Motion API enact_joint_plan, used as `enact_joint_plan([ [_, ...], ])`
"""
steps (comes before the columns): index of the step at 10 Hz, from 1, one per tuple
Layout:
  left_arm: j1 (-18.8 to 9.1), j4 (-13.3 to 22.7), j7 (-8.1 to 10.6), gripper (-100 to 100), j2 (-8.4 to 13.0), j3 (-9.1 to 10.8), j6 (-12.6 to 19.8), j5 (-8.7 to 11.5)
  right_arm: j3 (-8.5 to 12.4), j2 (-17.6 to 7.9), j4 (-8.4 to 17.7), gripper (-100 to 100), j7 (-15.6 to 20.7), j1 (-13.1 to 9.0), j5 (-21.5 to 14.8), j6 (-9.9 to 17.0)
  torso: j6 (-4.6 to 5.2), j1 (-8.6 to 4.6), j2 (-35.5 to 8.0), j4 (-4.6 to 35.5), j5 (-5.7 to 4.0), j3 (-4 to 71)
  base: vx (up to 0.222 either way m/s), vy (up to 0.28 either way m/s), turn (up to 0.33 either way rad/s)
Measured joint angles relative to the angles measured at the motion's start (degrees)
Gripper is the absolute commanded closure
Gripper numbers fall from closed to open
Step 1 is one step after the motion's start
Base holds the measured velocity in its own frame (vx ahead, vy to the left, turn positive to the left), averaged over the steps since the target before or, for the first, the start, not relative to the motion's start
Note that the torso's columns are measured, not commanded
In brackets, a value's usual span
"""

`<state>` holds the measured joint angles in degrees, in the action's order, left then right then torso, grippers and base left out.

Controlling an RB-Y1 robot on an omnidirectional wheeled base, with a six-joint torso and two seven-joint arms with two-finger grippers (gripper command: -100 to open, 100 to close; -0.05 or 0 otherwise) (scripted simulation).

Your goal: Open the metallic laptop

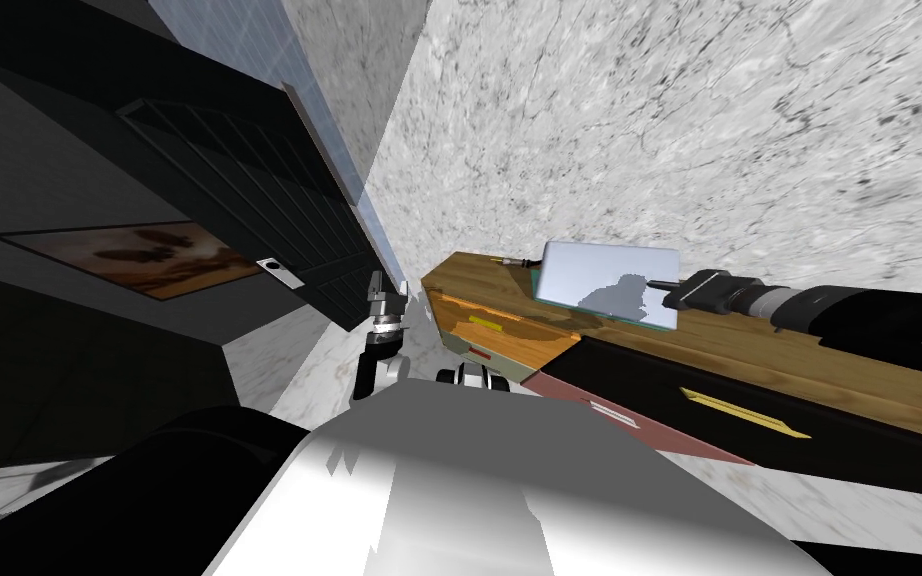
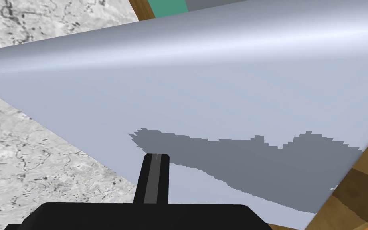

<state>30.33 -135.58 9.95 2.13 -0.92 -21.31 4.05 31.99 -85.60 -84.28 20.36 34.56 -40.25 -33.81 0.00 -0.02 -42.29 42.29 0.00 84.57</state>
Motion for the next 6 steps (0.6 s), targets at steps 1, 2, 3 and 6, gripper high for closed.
enact_joint_plan([
  [1, 0.00, 0.00, 0.00, 0, 0.00, 0.00, 0.00, 0.00, -1.56, -1.52, 1.50, 100, 0.05, -1.68, -0.40, -1.26, -0.01, 0.17, 0.05, -0.02, 0.05, 0.03, 0.007, 0.050, -0.012],
  [2, 0.00, 0.00, 0.00, 0, -0.01, -0.01, 0.00, 0.00, -3.28, -3.29, 3.15, 100, 0.01, -3.36, -0.64, -2.86, -0.01, 0.17, 0.04, -0.02, 0.06, 0.03, -0.002, 0.031, 0.002],
  [3, 0.00, 0.00, 0.00, 0, 0.00, -0.01, 0.00, 0.00, -5.05, -4.54, 4.81, 100, -0.02, -5.11, -0.69, -4.06, 0.00, 0.04, 0.00, 0.00, 0.01, 0.00, -0.001, 0.014, 0.004],
  [6, 0.00, 0.00, 0.00, 0, 0.00, 0.00, 0.00, 0.00, -9.52, -5.07, 7.72, -100, 0.03, -9.62, -0.77, -4.98, 0.00, -0.07, -0.01, 0.00, -0.03, -0.01, 0.003, -0.003, -0.037],
])
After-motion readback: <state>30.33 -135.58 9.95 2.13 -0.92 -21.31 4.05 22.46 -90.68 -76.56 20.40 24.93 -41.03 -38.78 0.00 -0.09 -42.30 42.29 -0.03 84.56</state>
